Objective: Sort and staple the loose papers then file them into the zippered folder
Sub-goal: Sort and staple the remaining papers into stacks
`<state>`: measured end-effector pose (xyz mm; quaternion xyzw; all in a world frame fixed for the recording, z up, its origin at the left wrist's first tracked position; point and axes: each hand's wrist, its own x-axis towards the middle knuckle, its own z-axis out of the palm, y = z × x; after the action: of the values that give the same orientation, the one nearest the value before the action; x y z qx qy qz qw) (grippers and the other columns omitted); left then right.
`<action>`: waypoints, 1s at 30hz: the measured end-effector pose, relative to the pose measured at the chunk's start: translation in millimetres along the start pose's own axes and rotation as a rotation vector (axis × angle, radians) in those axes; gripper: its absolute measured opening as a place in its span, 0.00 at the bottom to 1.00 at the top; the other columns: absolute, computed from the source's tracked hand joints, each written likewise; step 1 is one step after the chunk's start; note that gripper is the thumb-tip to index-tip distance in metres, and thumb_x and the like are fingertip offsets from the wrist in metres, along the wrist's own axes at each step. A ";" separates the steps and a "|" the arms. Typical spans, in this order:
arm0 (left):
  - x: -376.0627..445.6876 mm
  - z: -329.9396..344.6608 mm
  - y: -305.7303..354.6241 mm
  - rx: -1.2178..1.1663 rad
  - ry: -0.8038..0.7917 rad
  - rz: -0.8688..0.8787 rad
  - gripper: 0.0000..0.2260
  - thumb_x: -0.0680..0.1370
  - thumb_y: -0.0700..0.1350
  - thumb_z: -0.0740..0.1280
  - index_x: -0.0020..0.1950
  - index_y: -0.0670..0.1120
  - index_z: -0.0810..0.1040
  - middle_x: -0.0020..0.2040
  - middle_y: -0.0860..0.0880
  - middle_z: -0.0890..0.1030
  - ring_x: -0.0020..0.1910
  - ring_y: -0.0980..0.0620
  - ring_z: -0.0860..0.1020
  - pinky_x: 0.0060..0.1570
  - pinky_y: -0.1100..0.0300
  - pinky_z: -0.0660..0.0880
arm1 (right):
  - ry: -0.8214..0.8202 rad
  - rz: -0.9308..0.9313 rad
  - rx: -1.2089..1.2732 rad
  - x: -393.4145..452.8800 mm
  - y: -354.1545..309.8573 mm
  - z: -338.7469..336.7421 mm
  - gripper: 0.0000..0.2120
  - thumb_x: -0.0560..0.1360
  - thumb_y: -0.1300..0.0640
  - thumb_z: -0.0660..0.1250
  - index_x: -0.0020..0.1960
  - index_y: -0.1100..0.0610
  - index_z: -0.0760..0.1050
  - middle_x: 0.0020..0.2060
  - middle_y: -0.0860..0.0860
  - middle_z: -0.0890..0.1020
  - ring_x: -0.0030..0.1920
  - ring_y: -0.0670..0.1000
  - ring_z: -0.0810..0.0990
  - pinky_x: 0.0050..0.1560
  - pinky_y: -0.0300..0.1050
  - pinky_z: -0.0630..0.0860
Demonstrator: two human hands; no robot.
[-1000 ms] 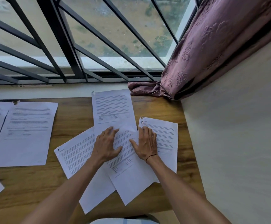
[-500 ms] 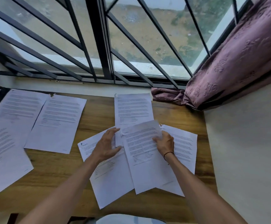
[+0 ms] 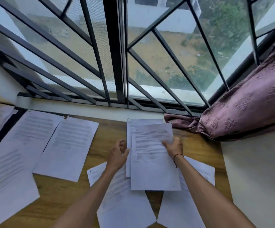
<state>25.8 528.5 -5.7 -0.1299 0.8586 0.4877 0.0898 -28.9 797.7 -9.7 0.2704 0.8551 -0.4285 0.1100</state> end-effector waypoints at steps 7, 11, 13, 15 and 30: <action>44.1 2.3 5.2 0.003 0.049 -0.161 0.22 0.79 0.47 0.72 0.71 0.48 0.71 0.57 0.49 0.80 0.52 0.54 0.80 0.50 0.55 0.82 | 0.049 -0.012 -0.061 36.1 -24.1 18.1 0.25 0.71 0.44 0.78 0.56 0.59 0.75 0.55 0.57 0.81 0.55 0.61 0.80 0.52 0.55 0.79; 58.1 9.7 12.5 0.000 0.041 -0.207 0.22 0.79 0.47 0.72 0.71 0.48 0.71 0.57 0.49 0.81 0.49 0.55 0.81 0.41 0.61 0.78 | 0.057 0.081 -0.279 43.8 -34.1 34.8 0.37 0.68 0.45 0.81 0.65 0.62 0.66 0.65 0.62 0.71 0.68 0.65 0.68 0.61 0.57 0.71; 62.1 16.3 17.2 -0.043 0.028 -0.244 0.21 0.79 0.48 0.73 0.69 0.47 0.71 0.57 0.49 0.81 0.50 0.52 0.81 0.43 0.57 0.80 | 0.053 0.101 -0.282 47.9 -36.4 42.0 0.37 0.68 0.49 0.81 0.66 0.63 0.66 0.66 0.62 0.72 0.68 0.65 0.70 0.62 0.56 0.72; 63.7 23.0 20.6 -0.071 0.004 -0.268 0.19 0.80 0.46 0.71 0.68 0.46 0.70 0.58 0.51 0.80 0.51 0.51 0.80 0.41 0.59 0.77 | 0.035 0.123 -0.260 52.8 -35.0 47.1 0.35 0.64 0.49 0.81 0.63 0.64 0.71 0.61 0.61 0.77 0.64 0.64 0.75 0.61 0.54 0.74; 10.1 17.3 -0.6 -0.370 -0.011 -0.265 0.14 0.69 0.44 0.82 0.51 0.49 0.83 0.48 0.51 0.86 0.46 0.54 0.85 0.46 0.54 0.84 | -0.119 -0.107 0.092 2.0 -11.2 32.6 0.09 0.74 0.60 0.75 0.55 0.59 0.85 0.47 0.52 0.87 0.48 0.54 0.86 0.51 0.51 0.83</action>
<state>16.8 541.7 -17.8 -0.2532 0.7296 0.6213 0.1324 -38.2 767.1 -22.8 0.2034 0.8396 -0.4879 0.1249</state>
